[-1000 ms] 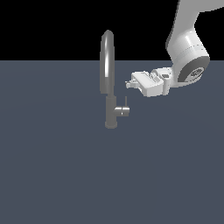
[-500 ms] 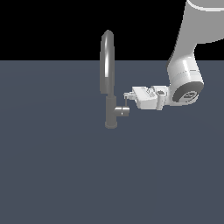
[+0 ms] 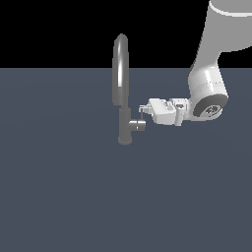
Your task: Turn on the faucet by rotating a designated handle.
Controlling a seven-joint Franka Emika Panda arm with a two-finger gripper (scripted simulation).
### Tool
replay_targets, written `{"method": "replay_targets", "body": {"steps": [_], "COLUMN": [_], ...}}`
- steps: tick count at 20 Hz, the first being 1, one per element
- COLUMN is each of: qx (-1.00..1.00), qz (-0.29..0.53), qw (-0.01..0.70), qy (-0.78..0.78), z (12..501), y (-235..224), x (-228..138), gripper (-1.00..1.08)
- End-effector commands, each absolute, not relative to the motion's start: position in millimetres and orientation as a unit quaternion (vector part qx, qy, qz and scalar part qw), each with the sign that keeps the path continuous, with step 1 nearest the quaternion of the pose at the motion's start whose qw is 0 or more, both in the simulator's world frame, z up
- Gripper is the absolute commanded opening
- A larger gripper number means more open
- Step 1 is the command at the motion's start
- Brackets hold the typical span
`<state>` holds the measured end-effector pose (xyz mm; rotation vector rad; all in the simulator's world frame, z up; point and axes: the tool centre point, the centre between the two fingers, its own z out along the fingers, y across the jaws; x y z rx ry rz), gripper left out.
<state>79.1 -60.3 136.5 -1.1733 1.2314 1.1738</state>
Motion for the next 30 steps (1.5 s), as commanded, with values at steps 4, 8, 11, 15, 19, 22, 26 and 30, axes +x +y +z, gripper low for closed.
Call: {"method": "replay_targets", "body": {"steps": [4, 8, 11, 15, 19, 22, 26, 30], "qx": [-0.488, -0.488, -0.488, -0.488, -0.488, -0.488, -0.488, -0.491], "qz": [0.488, 0.488, 0.488, 0.488, 0.487, 0.487, 0.488, 0.483], "qw": [0.512, 0.512, 0.512, 0.512, 0.512, 0.512, 0.512, 0.515], "qy": [0.512, 0.512, 0.512, 0.512, 0.513, 0.513, 0.512, 0.511], "z": [138.5, 142.1, 145.0, 147.9, 145.3, 145.3, 145.4, 148.6], "y": [-59.9, -59.5, -59.2, -58.9, -58.9, -58.5, -57.7, -57.7], "x": [74.8, 65.9, 59.0, 51.9, 46.6, 38.0, 26.2, 27.2], "gripper": [-1.0, -1.0, -1.0, -1.0, -1.0, -1.0, -1.0, -1.0]}}
